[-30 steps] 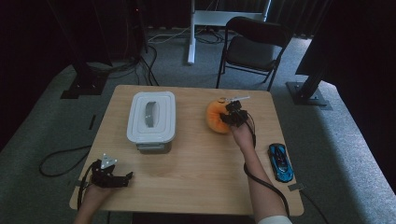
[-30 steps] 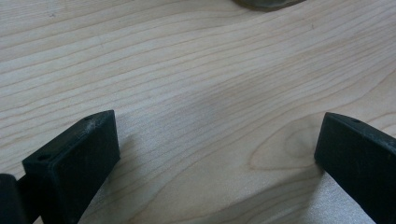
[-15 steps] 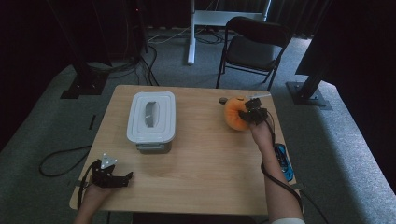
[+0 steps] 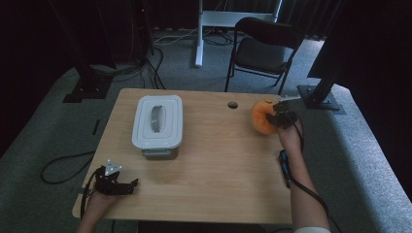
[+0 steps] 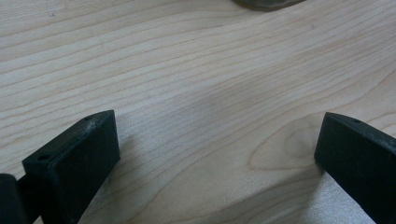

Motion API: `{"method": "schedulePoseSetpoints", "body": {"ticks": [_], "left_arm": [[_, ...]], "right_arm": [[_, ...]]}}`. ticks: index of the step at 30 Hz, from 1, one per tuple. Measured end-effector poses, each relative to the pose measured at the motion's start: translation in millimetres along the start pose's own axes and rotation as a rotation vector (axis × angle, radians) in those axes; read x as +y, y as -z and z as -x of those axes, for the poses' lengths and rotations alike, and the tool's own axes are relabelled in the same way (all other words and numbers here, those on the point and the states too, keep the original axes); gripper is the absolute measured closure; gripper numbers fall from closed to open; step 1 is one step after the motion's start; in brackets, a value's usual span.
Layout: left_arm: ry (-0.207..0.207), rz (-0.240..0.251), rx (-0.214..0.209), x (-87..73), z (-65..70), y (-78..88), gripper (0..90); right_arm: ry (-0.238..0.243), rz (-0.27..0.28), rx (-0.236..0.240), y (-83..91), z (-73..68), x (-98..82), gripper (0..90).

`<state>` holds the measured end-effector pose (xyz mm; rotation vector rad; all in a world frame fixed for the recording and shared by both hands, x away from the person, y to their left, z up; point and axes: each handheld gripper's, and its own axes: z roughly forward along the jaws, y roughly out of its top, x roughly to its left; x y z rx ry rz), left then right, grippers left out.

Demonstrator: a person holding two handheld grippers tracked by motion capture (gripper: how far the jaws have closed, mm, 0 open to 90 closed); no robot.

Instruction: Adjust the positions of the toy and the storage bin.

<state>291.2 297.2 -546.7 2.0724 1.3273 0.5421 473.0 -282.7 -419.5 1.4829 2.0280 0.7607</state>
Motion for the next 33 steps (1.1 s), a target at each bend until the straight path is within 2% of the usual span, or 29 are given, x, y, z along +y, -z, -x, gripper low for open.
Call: {"method": "schedulePoseSetpoints", "body": {"ticks": [6, 11, 18, 20, 22, 23, 25, 29, 31, 33], "left_arm": [[0.002, 0.000, 0.002, 0.1, 0.2, -0.1, 0.4], [0.002, 0.000, 0.001, 0.1, 0.1, -0.1, 0.4], [0.003, 0.000, 0.002, 0.1, 0.2, -0.1, 0.4], [0.002, 0.000, 0.002, 0.1, 0.1, -0.1, 0.3], [0.003, 0.000, 0.002, 0.1, 0.2, -0.1, 0.4], [0.003, 0.000, 0.002, 0.1, 0.2, -0.1, 0.3], [0.003, 0.000, 0.002, 0.1, 0.2, -0.1, 0.3], [0.003, 0.000, 0.001, 0.1, 0.1, -0.1, 0.3], [0.003, 0.000, 0.001, 0.1, 0.0, -0.1, 0.3], [0.004, -0.001, 0.003, 0.3, 0.3, -0.1, 0.3]], "right_arm": [[-0.011, -0.018, -0.028, 0.3, 20.3, -6.5, 68.0], [-0.035, -0.034, -0.030, -4.3, 30.3, -14.1, 67.7], [-0.043, -0.067, -0.030, -18.2, 31.6, -24.0, 66.5], [-0.058, -0.097, -0.029, -27.8, 31.4, -31.5, 65.1], [-0.063, -0.087, -0.027, -31.0, 31.1, -36.3, 63.7], [-0.074, -0.084, -0.026, -30.7, 31.2, -37.0, 61.8], [-0.060, -0.082, -0.024, -30.4, 30.4, -37.6, 53.6], [-0.090, -0.073, 0.003, -28.0, 32.5, -39.0, 38.9], [-0.092, -0.065, -0.001, -26.1, 32.2, -40.1, 32.4], [-0.097, -0.058, 0.001, -23.8, 31.7, -41.6, 29.2]]}}
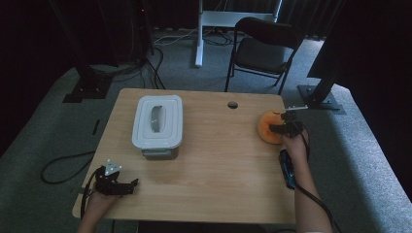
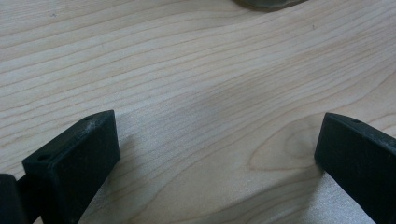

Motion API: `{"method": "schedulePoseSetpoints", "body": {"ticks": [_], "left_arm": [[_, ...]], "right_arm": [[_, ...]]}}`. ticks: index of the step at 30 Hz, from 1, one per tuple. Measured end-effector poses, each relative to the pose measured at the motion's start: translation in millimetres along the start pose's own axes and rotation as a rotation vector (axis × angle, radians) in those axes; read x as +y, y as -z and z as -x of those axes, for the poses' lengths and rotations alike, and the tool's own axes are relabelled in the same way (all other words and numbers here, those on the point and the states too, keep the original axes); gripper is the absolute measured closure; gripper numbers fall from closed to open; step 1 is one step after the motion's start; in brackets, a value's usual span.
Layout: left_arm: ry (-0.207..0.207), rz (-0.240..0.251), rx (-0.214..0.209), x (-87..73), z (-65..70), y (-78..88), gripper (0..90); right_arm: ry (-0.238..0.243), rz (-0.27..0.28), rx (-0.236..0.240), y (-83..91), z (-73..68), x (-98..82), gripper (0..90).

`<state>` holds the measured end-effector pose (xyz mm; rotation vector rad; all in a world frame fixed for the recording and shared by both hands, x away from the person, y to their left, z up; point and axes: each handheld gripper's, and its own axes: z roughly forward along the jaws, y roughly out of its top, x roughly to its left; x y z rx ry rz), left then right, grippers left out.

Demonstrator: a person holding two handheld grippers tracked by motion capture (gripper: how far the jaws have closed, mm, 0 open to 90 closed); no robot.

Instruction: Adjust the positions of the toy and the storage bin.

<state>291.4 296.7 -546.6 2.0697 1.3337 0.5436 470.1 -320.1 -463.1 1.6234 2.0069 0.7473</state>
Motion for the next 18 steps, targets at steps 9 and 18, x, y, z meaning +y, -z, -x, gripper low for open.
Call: {"method": "schedulePoseSetpoints", "body": {"ticks": [9, 18], "left_arm": [[0.025, 0.016, 0.036, 5.4, 5.5, 3.6, 0.3], [0.056, 0.055, 0.097, 17.0, -10.4, 0.6, 0.3]], "right_arm": [[0.028, 0.078, 0.027, 18.1, -6.1, -3.7, 13.0], [0.071, 0.209, 0.059, 30.6, -42.7, 2.4, 12.9]]}}
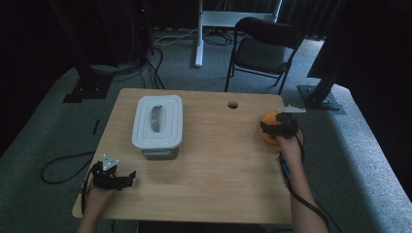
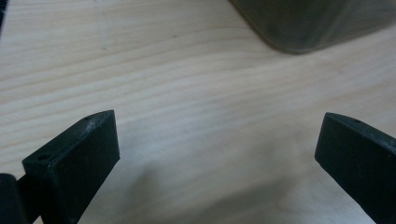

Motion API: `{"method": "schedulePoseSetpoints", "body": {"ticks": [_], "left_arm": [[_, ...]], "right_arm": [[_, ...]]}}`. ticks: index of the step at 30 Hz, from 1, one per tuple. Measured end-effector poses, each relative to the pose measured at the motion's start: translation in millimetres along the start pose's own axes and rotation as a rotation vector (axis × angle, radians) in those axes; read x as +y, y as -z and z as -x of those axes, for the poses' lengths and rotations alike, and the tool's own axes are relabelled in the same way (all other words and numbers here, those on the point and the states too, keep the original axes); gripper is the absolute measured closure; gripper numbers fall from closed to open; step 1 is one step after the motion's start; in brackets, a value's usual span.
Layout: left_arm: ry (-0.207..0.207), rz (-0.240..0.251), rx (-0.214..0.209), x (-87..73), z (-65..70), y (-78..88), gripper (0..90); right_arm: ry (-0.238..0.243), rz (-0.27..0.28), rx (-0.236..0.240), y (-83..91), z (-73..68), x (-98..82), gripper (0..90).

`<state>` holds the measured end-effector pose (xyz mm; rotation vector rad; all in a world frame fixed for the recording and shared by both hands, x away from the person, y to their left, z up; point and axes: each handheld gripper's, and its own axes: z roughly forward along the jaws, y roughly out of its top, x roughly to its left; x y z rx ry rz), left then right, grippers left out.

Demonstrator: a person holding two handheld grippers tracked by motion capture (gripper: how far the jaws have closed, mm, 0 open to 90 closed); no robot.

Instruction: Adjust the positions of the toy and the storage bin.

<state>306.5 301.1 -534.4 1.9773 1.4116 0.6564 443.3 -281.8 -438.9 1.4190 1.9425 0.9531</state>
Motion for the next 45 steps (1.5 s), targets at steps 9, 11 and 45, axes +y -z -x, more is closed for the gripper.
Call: {"method": "schedulePoseSetpoints", "body": {"ticks": [9, 11, 45], "left_arm": [[-0.001, 0.000, 0.038, 12.5, -15.4, -19.4, 0.3], [-0.003, 0.008, 0.043, 15.4, -18.1, -22.6, 0.3], [-0.027, 0.045, 0.097, 88.1, -49.3, -78.7, 0.3]], "right_arm": [[0.005, 0.029, 0.084, -20.7, -46.5, 2.2, 12.9], [0.016, 0.022, 0.113, -28.9, -57.4, 0.8, 12.9], [0.080, -0.078, 0.333, -133.6, -196.8, 5.6, 13.1]]}}
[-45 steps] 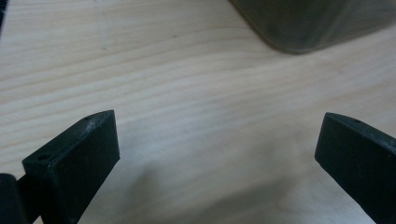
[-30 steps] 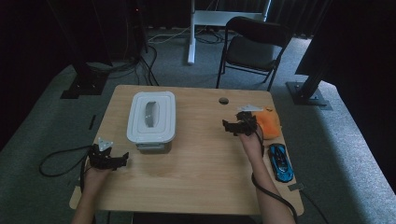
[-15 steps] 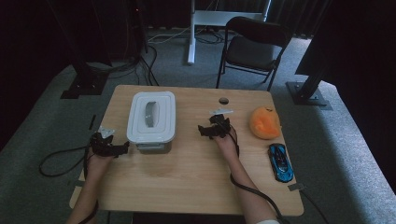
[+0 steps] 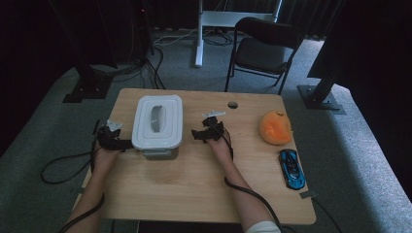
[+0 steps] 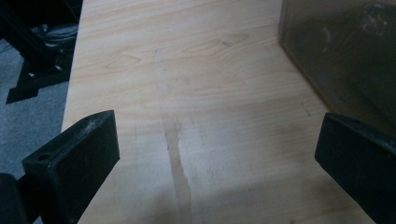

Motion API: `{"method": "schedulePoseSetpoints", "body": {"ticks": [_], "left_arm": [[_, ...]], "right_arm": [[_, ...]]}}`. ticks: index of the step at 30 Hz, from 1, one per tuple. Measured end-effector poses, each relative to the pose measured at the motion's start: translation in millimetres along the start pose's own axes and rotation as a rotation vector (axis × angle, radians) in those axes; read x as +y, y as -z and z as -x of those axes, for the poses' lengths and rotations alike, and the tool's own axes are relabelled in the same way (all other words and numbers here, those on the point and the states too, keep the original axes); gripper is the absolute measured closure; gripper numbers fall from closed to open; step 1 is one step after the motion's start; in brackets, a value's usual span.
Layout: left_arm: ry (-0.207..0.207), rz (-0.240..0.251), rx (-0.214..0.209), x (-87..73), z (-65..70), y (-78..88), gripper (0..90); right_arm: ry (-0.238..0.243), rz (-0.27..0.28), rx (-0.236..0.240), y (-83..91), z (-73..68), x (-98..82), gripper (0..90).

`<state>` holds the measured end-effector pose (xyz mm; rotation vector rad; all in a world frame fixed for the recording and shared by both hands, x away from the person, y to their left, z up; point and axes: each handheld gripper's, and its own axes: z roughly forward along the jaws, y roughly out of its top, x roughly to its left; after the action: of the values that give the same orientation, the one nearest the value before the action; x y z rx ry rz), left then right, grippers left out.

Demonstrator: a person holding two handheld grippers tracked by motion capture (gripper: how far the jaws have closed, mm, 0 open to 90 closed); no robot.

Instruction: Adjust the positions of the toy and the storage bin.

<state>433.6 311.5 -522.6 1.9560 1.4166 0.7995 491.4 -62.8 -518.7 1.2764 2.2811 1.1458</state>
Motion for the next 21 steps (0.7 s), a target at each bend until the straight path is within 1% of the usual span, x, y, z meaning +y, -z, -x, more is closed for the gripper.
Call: {"method": "schedulePoseSetpoints", "body": {"ticks": [1, 3, 5, 6, 8, 11, 12, 15, 16, 19, 20, 21], "left_arm": [[0.000, 0.003, -0.002, 0.7, 0.3, -1.2, 0.3], [-0.006, 0.002, -0.007, 2.0, 0.8, -4.0, 0.3], [-0.007, 0.007, -0.013, 3.1, 0.2, -7.2, 0.3], [-0.006, 0.002, -0.015, 3.9, -0.5, -8.9, 0.3], [-0.005, 0.004, -0.012, 6.5, -1.3, -11.6, 0.3], [-0.010, 0.002, -0.012, 11.6, -1.2, -15.6, 0.3], [-0.011, 0.000, -0.013, 13.3, -0.8, -16.7, 0.3], [-0.009, 0.005, -0.023, 18.4, 1.1, -18.0, 0.3], [-0.020, 0.007, -0.025, 20.0, 2.0, -18.2, 0.3], [-0.020, 0.008, -0.035, 21.8, 3.2, -18.8, 0.3], [-0.022, 0.006, -0.040, 22.2, 3.5, -18.9, 0.3], [-0.023, 0.004, -0.043, 22.6, 4.2, -18.9, 0.3]], "right_arm": [[-0.008, 0.001, 0.002, -1.3, -0.6, 1.0, 13.1], [-0.006, -0.008, 0.001, -4.7, -1.9, 4.3, 13.1], [-0.011, -0.004, 0.012, -7.1, -3.2, 8.8, 13.1], [-0.005, -0.010, 0.007, -8.3, -4.5, 11.3, 13.1], [0.004, -0.005, 0.005, -10.4, -6.5, 15.3, 13.1], [0.000, -0.004, -0.011, -14.5, -8.6, 19.0, 13.1], [-0.002, -0.013, -0.015, -16.2, -9.3, 19.7, 13.1], [0.005, -0.023, -0.015, -21.8, -14.0, 21.1, 13.1], [0.010, -0.027, -0.014, -23.4, -15.8, 21.7, 13.0], [0.007, -0.017, 0.014, -25.5, -21.0, 23.0, 13.0], [0.009, -0.014, 0.008, -25.7, -22.6, 23.2, 12.8], [0.017, -0.024, -0.010, -26.4, -23.6, 23.4, 12.9]]}}
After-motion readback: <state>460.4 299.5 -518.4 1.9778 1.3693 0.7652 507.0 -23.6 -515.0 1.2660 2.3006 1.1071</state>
